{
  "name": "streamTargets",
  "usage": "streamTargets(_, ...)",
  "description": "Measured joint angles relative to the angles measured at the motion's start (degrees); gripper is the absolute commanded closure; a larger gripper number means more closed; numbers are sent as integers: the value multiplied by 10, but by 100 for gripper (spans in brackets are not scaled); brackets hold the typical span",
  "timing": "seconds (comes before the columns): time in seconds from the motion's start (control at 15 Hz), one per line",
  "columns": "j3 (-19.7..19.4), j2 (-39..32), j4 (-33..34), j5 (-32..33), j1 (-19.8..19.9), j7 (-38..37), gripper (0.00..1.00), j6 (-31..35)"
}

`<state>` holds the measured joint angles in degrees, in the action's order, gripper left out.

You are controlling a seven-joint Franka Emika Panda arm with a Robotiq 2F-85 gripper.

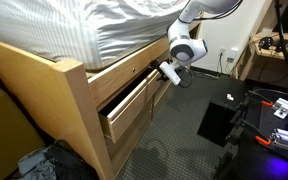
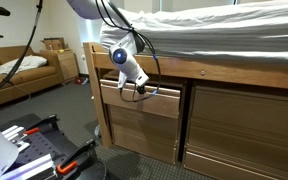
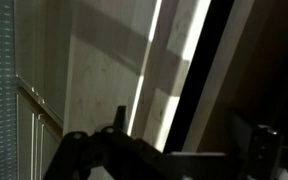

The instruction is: Open the top bedroom drawer fully

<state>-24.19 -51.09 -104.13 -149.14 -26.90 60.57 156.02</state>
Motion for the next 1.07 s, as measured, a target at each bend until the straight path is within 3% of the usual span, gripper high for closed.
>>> streamTargets(0.47,1,-12,5,9,-2,-22,0,-8)
streamTargets(0.93,103,-16,-6,139,132,-86,0,-217)
streamTargets(1.07,119,-19,-6,205,162,-134,0,-234)
